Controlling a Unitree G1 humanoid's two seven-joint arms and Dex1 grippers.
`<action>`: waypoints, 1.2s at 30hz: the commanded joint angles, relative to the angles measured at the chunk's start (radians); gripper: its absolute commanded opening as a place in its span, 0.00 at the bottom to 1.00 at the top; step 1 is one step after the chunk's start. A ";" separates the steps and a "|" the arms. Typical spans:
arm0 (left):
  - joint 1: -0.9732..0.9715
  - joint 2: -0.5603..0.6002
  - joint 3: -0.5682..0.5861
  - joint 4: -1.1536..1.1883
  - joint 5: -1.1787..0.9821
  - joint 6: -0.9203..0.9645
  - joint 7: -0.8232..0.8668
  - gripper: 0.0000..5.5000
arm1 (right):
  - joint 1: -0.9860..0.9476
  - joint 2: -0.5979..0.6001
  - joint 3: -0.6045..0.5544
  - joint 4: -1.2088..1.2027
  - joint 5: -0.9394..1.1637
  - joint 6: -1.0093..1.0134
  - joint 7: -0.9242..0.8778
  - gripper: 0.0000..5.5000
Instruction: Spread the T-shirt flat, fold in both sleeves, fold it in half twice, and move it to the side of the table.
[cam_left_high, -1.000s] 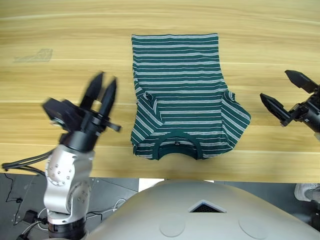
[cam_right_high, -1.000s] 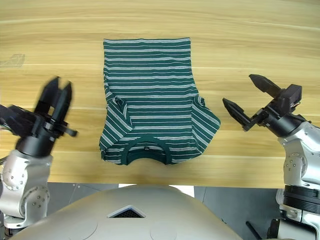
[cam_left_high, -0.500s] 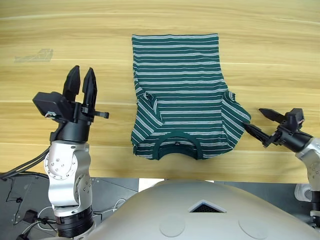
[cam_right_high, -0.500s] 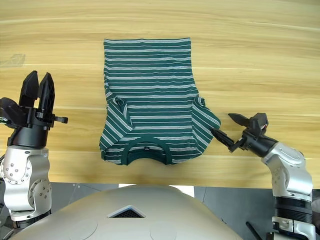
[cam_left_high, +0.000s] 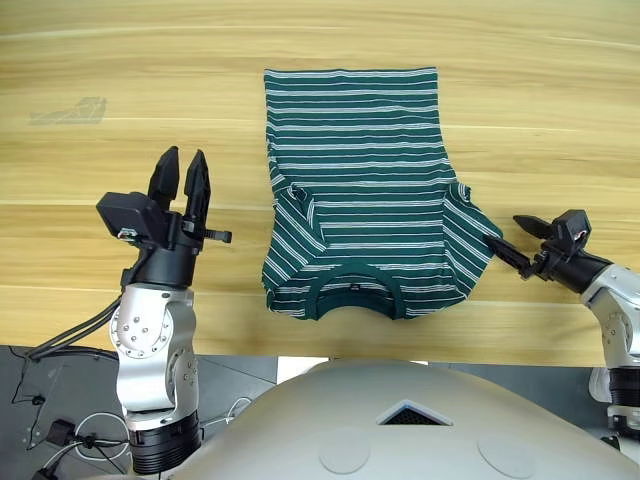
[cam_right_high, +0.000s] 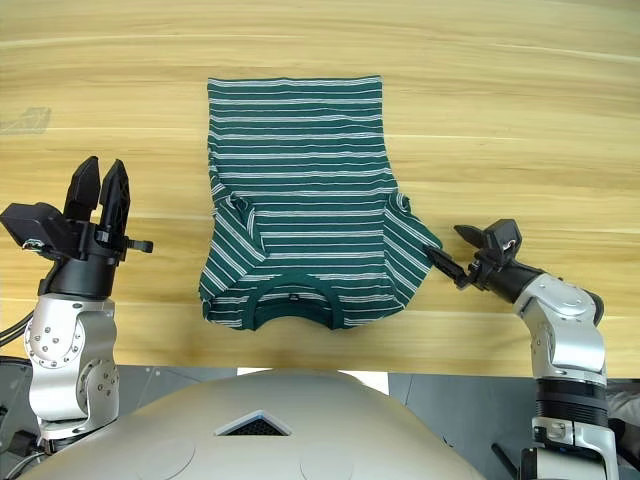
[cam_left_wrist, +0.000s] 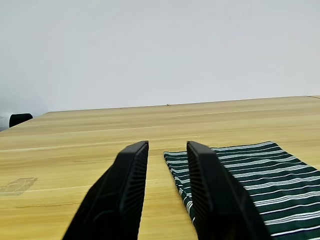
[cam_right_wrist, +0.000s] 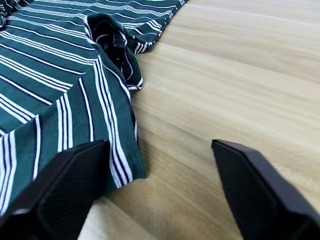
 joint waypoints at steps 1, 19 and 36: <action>0.006 -0.006 -0.010 0.011 0.017 0.000 -0.007 0.26 | 0.010 0.010 0.017 0.007 -0.018 -0.003 0.012 0.57; -0.049 -0.010 -0.023 0.030 0.050 0.002 -0.014 0.26 | -0.018 0.002 0.067 0.008 -0.048 -0.041 0.038 0.01; -0.031 -0.011 -0.040 0.049 0.058 -0.009 -0.043 0.26 | 0.005 0.031 0.071 -0.138 -0.024 -0.110 0.102 0.01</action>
